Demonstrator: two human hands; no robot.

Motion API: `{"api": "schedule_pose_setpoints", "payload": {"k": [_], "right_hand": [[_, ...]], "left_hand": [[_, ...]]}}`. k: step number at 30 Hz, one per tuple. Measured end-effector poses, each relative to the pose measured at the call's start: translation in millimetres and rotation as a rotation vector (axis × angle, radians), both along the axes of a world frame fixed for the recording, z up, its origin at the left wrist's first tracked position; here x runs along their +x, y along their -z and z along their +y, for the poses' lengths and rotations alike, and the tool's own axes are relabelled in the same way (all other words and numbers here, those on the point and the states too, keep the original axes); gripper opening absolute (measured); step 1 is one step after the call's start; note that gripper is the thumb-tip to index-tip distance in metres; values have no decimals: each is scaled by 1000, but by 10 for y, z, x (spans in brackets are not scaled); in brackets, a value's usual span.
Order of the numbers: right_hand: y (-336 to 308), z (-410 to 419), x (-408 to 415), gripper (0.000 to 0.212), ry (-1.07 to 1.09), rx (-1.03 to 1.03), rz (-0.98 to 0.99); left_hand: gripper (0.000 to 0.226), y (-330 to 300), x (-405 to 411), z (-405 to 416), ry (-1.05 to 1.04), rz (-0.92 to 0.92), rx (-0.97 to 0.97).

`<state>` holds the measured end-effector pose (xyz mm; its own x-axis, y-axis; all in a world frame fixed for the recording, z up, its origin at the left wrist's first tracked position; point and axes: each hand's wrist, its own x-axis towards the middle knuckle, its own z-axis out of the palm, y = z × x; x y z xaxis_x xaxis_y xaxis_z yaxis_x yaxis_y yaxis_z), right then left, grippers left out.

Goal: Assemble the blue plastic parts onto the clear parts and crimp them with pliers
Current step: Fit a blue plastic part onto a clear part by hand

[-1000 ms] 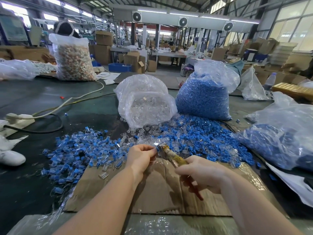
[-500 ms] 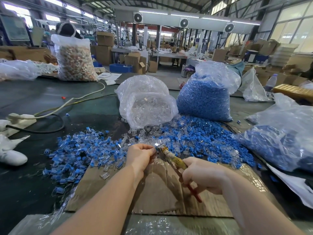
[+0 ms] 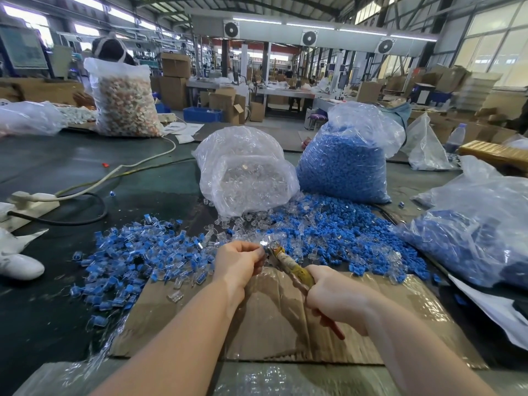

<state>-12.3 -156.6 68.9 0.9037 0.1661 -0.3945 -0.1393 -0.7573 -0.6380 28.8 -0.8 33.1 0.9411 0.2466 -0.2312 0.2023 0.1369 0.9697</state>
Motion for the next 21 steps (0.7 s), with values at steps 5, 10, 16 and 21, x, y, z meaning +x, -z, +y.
{"api": "schedule_pose_setpoints", "payload": {"k": [5, 10, 16, 21], "right_hand": [[8, -32, -49, 29, 99, 253, 16], [283, -109, 42, 35, 192, -3, -304], [483, -293, 35, 63, 214, -453, -436], [572, -353, 2, 69, 194, -563, -456]], "left_hand": [[6, 32, -6, 20, -15, -36, 103], [5, 50, 64, 194, -99, -160, 525], [16, 147, 59, 532, -204, -122, 1201], [25, 203, 52, 700, -172, -44, 1413]]}}
